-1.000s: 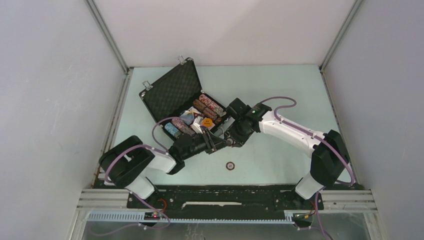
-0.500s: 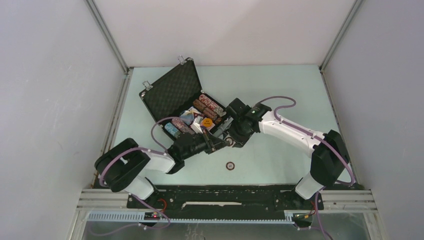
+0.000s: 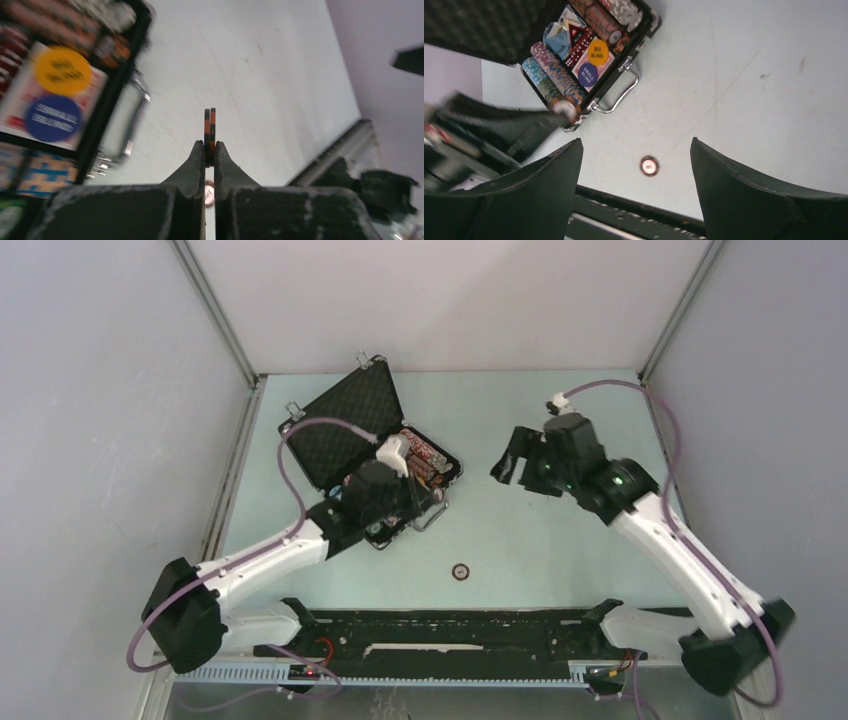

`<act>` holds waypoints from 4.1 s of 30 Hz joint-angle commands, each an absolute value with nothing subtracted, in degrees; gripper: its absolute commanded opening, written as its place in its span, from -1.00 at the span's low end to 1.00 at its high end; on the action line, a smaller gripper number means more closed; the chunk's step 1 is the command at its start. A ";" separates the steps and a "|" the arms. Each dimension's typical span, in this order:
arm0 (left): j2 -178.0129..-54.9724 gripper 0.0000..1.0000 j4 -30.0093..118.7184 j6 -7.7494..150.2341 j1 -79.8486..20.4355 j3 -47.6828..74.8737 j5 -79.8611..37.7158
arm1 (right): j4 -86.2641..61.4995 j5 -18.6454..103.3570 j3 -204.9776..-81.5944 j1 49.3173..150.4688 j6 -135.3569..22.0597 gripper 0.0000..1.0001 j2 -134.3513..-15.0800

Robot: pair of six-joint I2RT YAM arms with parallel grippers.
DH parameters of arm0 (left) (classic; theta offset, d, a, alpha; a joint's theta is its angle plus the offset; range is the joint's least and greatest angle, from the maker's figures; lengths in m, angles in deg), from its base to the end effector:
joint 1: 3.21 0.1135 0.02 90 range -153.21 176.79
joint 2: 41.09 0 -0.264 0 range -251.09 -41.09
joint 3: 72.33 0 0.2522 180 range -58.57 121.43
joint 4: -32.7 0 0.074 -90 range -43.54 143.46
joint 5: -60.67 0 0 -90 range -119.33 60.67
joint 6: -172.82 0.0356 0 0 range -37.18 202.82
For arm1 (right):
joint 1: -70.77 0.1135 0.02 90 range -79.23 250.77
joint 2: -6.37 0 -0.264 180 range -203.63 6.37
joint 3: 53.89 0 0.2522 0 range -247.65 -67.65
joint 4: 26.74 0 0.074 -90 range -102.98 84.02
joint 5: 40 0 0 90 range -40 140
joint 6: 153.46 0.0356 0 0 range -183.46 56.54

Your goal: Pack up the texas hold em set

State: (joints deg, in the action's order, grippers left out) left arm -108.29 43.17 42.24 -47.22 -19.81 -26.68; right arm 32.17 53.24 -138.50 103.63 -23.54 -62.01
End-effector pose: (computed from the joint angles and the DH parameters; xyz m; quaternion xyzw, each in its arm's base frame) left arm 0.1865 -0.1824 0.2464 0.0376 0.8431 -0.3752 0.3834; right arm 0.2072 0.1315 0.3552 0.0677 0.9131 0.2171 0.3383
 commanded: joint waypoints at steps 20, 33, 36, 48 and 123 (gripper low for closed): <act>-150.52 -1.00 89.40 76.03 -45.42 36.32 -46.83 | 23.91 43.24 -116.26 88.51 -45.36 0.99 -37.06; -157.86 -1.00 89.88 75.97 -45.91 40.04 -46.62 | 21.46 38.56 -114.06 84.47 -44.84 0.99 -33.98; -159.03 -1.00 89.96 76.20 -46.01 40.04 -46.59 | 21.25 38.10 -113.78 84.39 -44.91 0.99 -34.09; -161.21 -0.81 89.80 78.28 -45.98 42.29 -52.22 | 20.58 37.11 -113.19 84.30 -44.83 0.98 -34.23; -157.03 -0.29 88.99 72.28 -43.29 40.13 -42.15 | 19.96 34.71 -112.45 84.30 -44.70 0.89 -36.19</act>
